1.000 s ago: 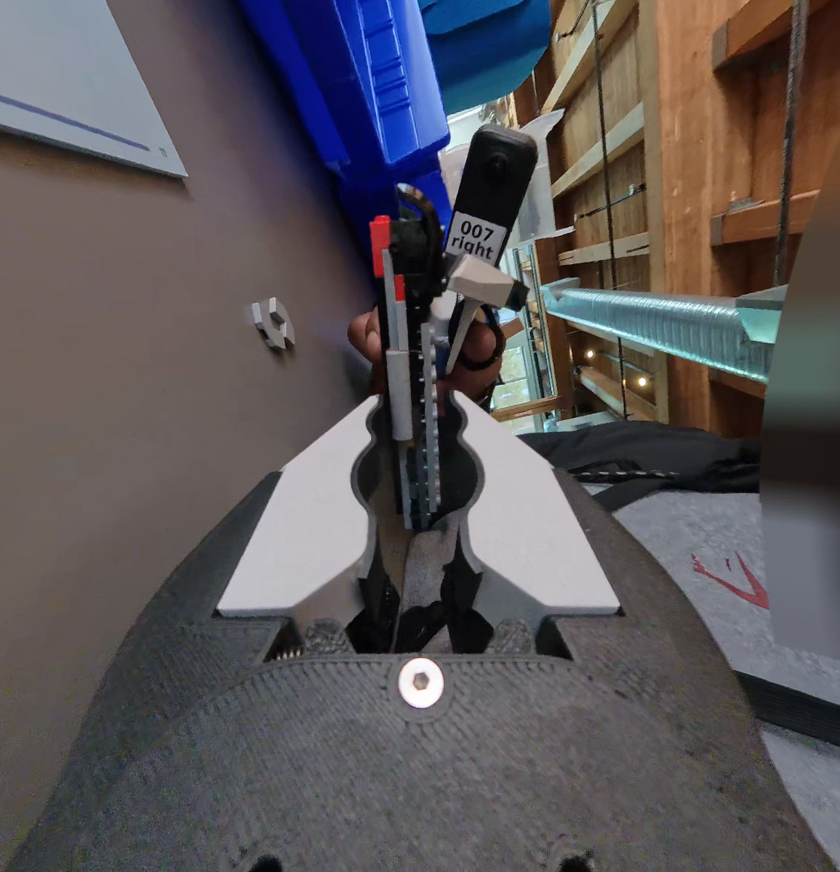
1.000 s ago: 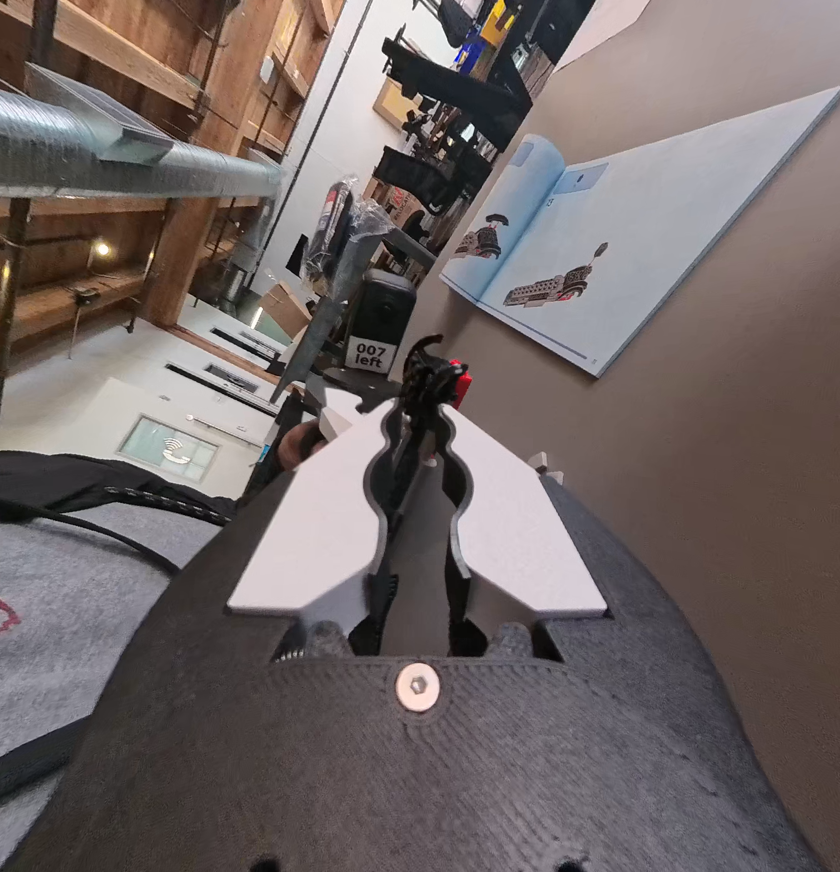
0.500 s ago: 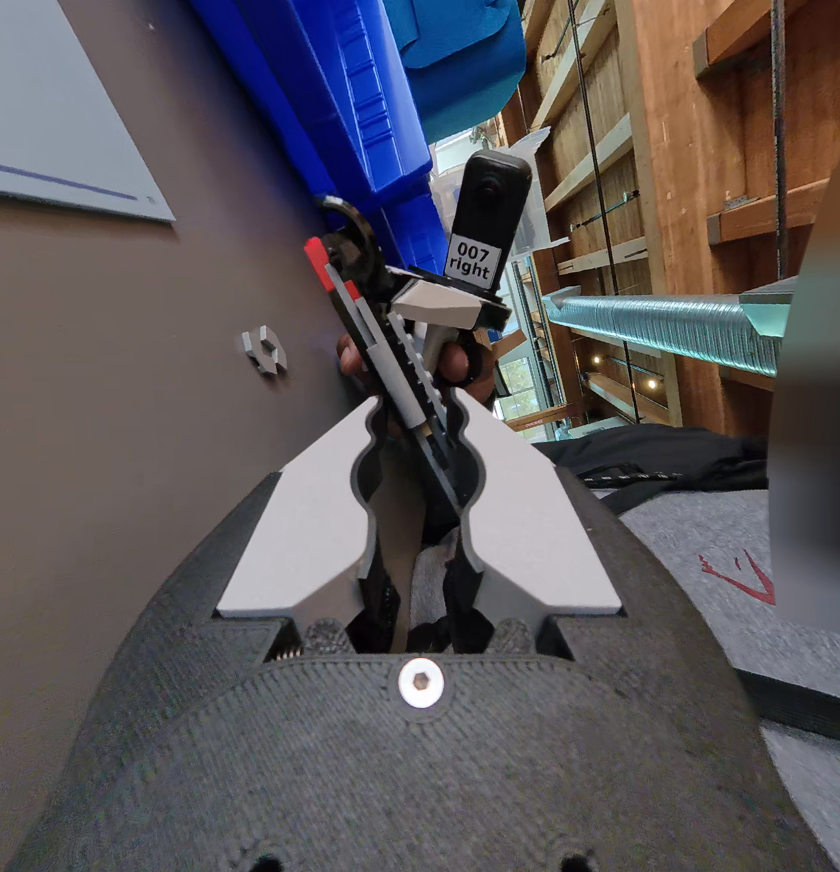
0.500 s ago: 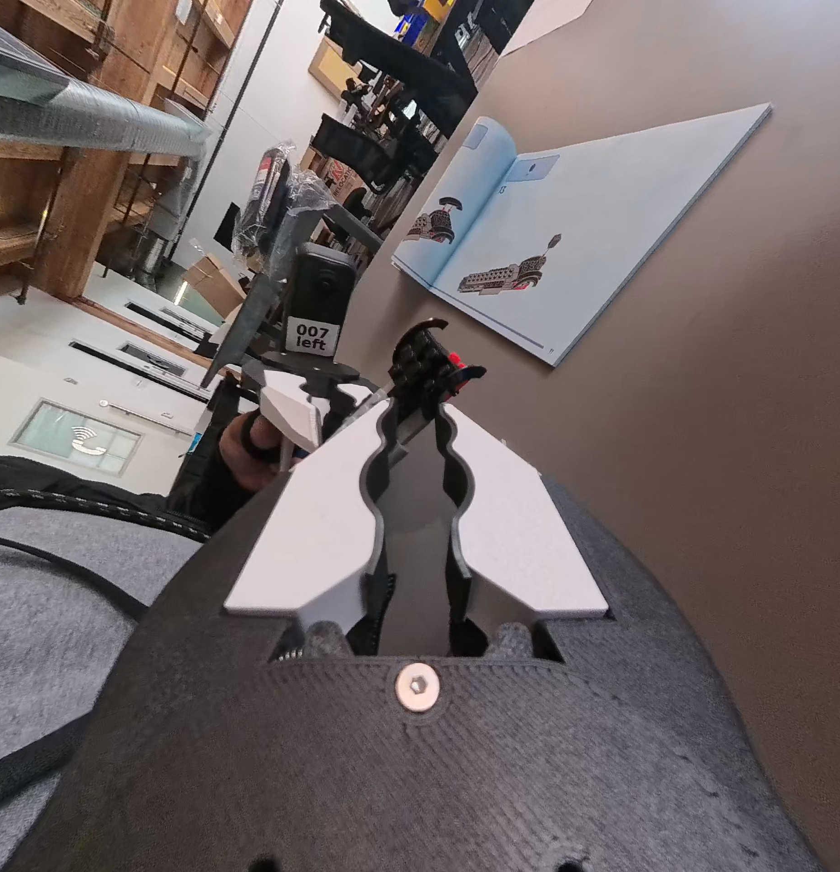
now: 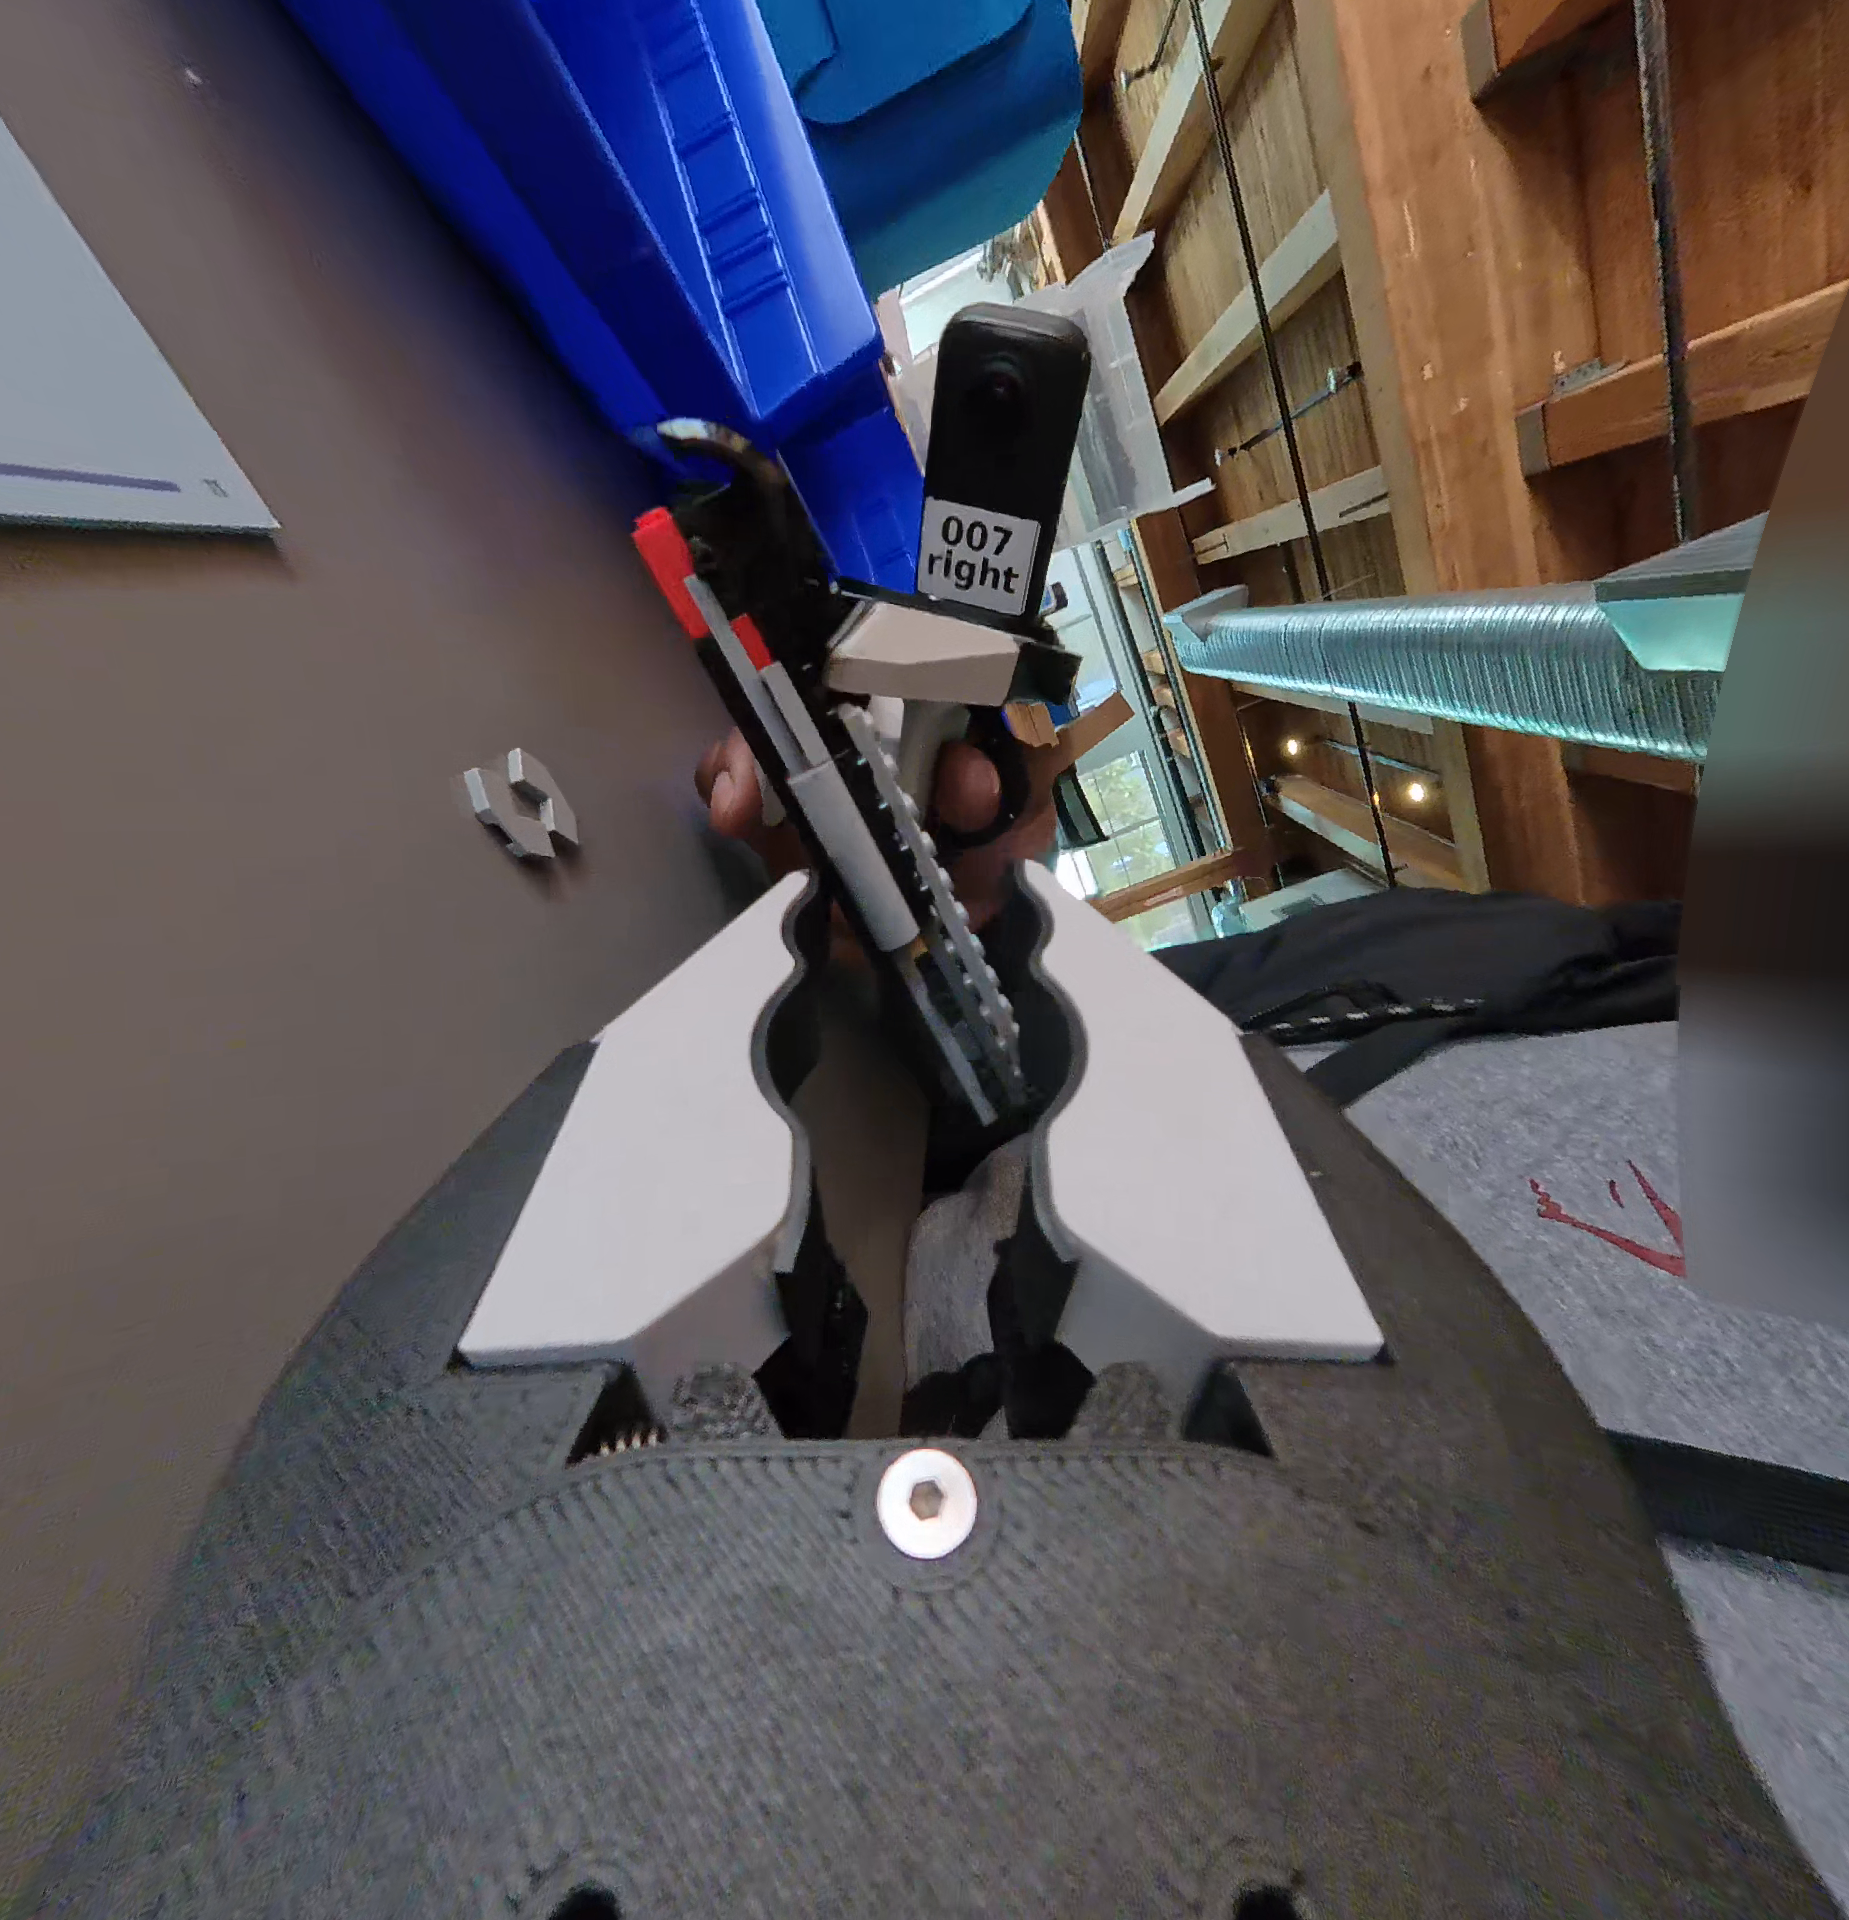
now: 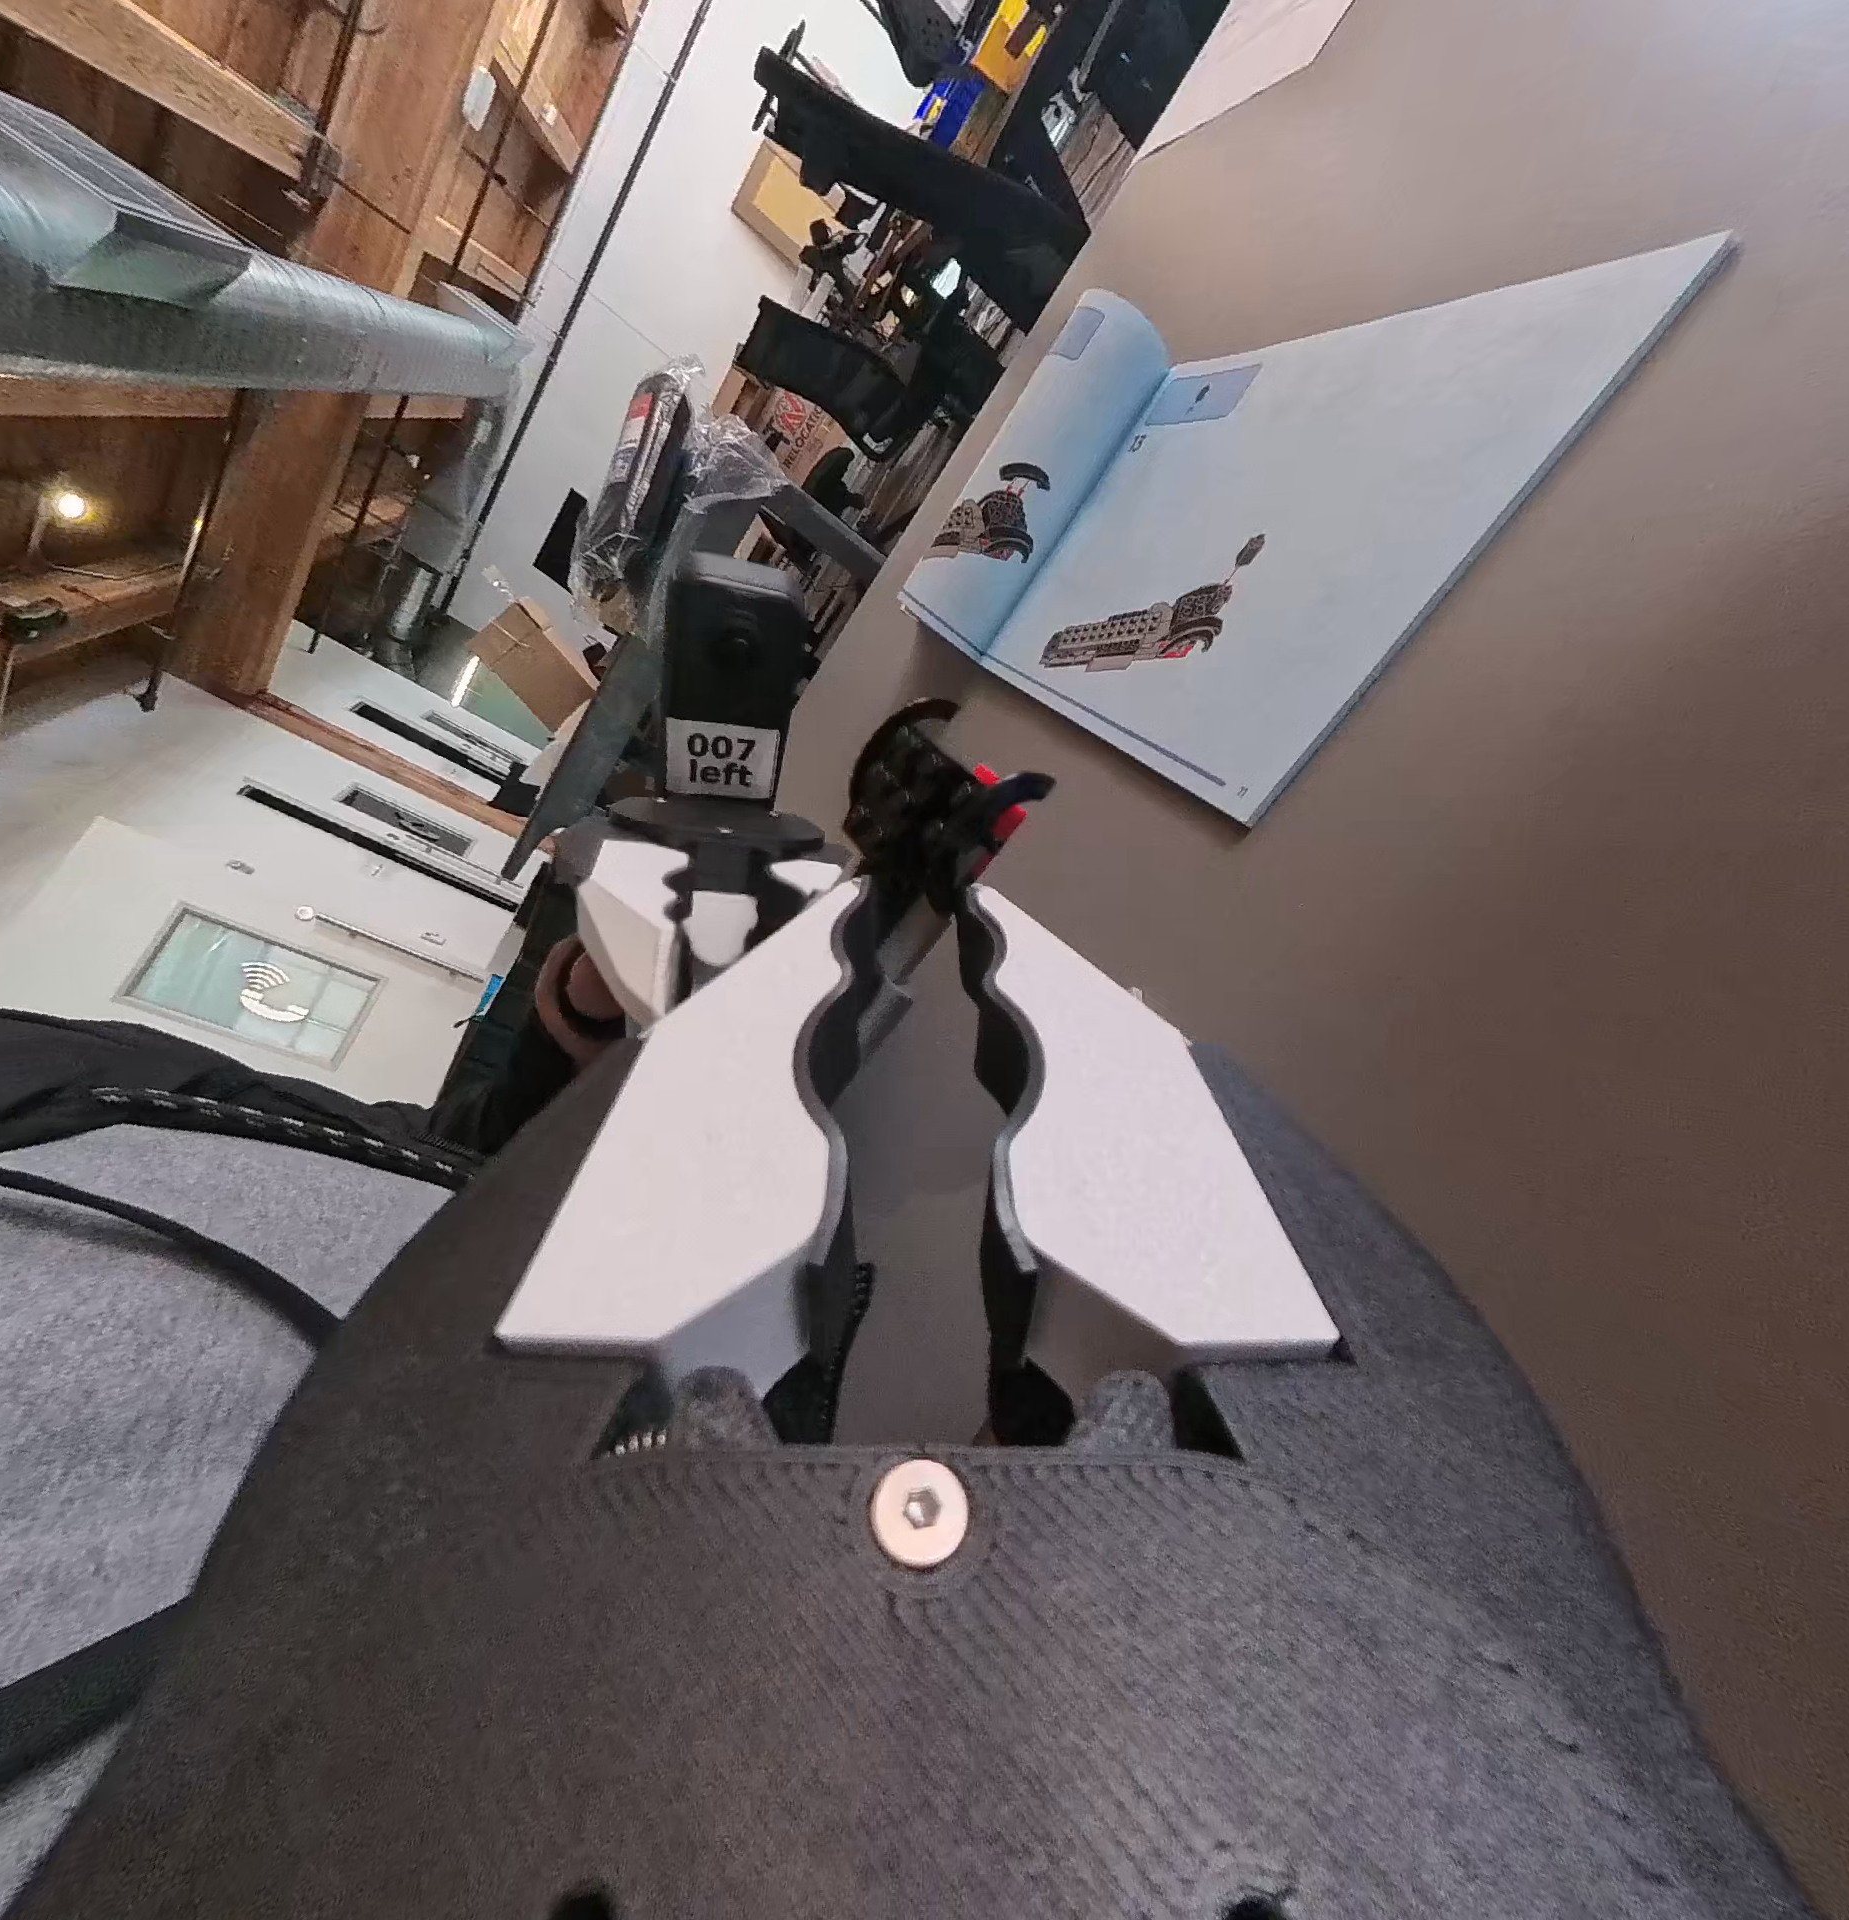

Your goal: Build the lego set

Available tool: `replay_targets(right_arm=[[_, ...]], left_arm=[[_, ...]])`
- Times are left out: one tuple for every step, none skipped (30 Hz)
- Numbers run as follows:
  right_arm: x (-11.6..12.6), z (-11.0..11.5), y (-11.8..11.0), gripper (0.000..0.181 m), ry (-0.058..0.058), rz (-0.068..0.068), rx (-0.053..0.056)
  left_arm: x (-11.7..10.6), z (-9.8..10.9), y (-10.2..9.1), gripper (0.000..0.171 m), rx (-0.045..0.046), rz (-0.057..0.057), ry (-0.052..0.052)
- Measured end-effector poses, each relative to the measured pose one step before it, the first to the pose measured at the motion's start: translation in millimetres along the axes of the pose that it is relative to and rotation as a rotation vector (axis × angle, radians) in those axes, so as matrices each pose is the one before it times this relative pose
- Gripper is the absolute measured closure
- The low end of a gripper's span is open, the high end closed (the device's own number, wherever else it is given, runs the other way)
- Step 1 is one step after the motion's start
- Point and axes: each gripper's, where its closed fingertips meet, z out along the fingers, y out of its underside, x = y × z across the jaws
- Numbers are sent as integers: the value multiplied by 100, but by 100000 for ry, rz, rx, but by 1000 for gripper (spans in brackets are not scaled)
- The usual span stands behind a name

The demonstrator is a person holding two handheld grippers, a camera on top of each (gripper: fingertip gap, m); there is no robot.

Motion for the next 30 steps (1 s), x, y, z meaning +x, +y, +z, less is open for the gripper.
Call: replay_targets(right_arm=[[14, 44, 23, 165, 130, 5, -95], [17, 47, 31, 164, 315, -257, -141], [30, 34, 26, 164, 442, -332, -113], [52, 29, 15, 164, 570, -338, -53], [32, 12, 18, 164, 360, -259, -59], [-4, 26, 49, 164, 25, -153, -274], [-4, 34, 34, 164, 152, -249, -190], [36, 17, 17, 164, 435, -328, -89], [52, 33, 35, 164, 599, -504, -218], [57, 23, 23, 164, 645, -611, -141], [40, 26, 6, 164, 547, -614, -118], [37, 16, 6, 164, 497, -612, -135], [18, 6, -5, 164, 361, -470, 10], [1, -21, -29, 164, 68, -239, 153], [-8, -21, -39, 164, -54, -105, 201], [21, -21, -8, 164, 83, -120, -13], [43, -44, -14, 164, 317, -382, -16], [47, -52, -2, 164, 487, -784, -152], [136, -84, 59, 164, 1303, -1430, -587], [310, -92, 136, 162, 2771, -2455, -1106], [348, -130, 190, 161, 3561, -3216, -1477], [264, -160, 185, 159, 3498, -3633, -1492], [310, -175, 209, 158, 4083, -3967, -1674], [360, -169, 245, 156, 4608, -4315, -1886], [331, -120, 297, 156, 4562, -4603, -2077], [233, -45, 380, 155, 4069, -4649, -2520], [114, 46, 461, 153, 3295, -4494, -2965], [-14, 122, 479, 152, 2429, -4263, -3023], [-75, 178, 437, 151, 1960, -4069, -2907], [-53, 210, 373, 151, 2007, -3828, -2698]], left_arm=[[-87, 86, 104, 138, -1294, 520, -624], [-106, 69, 35, 137, -771, 108, -611], [-91, 39, -20, 137, -177, -542, -311], [-128, 16, -46, 137, 95, -925, -262], [-99, -28, -118, 137, 577, -659, -309], [-59, -47, -123, 138, 682, -296, -261], [-75, -36, -61, 140, 380, -255, -335], [-105, 2, -1, 142, 51, -257, -587], [-151, 9, 11, 143, 0, -211, -985], [-166, 19, -8, 145, 133, -205, -1091], [-195, 12, -27, 146, 193, -361, -1187], [-226, 1, -35, 148, 303, -648, -1263], [-182, -17, -60, 151, 458, -629, -997], [-117, -26, -77, 154, 475, -377, -667], [-58, -30, -61, 155, 558, -91, -405], [-82, -44, -84, 155, 669, -44, -676], [-68, -76, -108, 154, 921, 8, -554], [-64, -107, -121, 154, 1057, -30, -620], [-101, -152, -103, 154, 954, -305, -702], [-129, -232, -134, 154, 1088, -473, -750], [-237, -312, -163, 155, 1227, -570, -1417], [-241, -371, -208, 155, 1559, -380, -1509], [-266, -383, -195, 155, 1389, -316, -1676], [-264, -364, -143, 155, 1132, -109, -1735], [-159, -311, -90, 155, 809, 63, -1170], [-128, -253, -26, 155, 482, 41, -901], [-60, -164, 24, 155, 307, -62, -381], [-4, -80, 69, 156, -10, -289, 109], [-4, -25, 92, 156, -249, -379, 101], [15, 23, 61, 156, -233, -19, 139]])
